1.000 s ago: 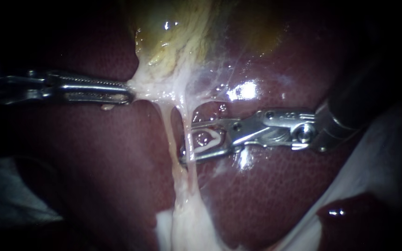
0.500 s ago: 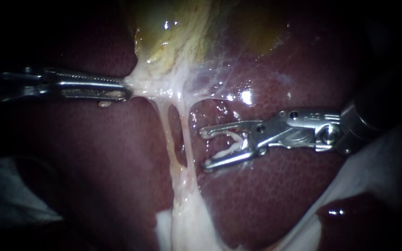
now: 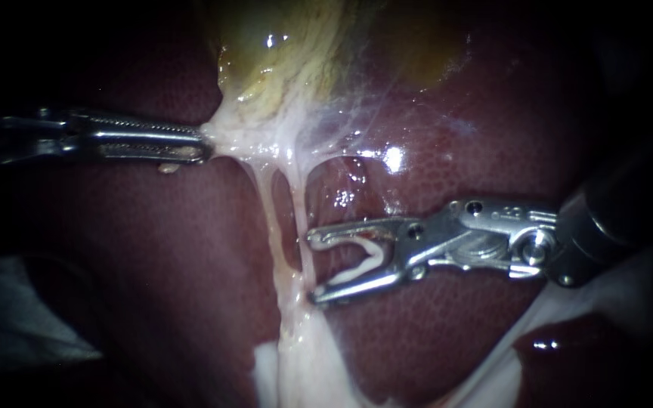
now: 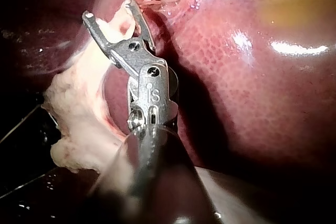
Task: Clipping first clip left tube
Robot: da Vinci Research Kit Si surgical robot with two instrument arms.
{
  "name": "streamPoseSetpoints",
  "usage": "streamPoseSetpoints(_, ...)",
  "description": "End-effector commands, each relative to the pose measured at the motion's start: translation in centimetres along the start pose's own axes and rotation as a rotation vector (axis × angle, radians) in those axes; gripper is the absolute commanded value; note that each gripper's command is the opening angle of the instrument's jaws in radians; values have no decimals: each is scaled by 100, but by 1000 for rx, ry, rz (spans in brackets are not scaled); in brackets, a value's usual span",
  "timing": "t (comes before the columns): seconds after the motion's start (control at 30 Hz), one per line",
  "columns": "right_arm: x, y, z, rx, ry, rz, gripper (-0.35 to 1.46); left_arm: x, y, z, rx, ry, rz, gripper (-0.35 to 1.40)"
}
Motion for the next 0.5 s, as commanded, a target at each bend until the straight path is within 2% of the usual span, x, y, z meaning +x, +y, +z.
streamPoseSetpoints(0.03,-1,2,3,-2,0,0,48,0,0,0,0,0,0,-35)
streamPoseSetpoints(0.13,-4,7,9,-7,0,11,48,0,0,0,0,0,0,-35)
streamPoseSetpoints(0.33,-17,20,20,-16,-2,22,49,0,0,0,0,0,0,-35)
streamPoseSetpoints(0.5,-33,33,21,-25,-29,17,49,0,0,0,0,0,0,-35)
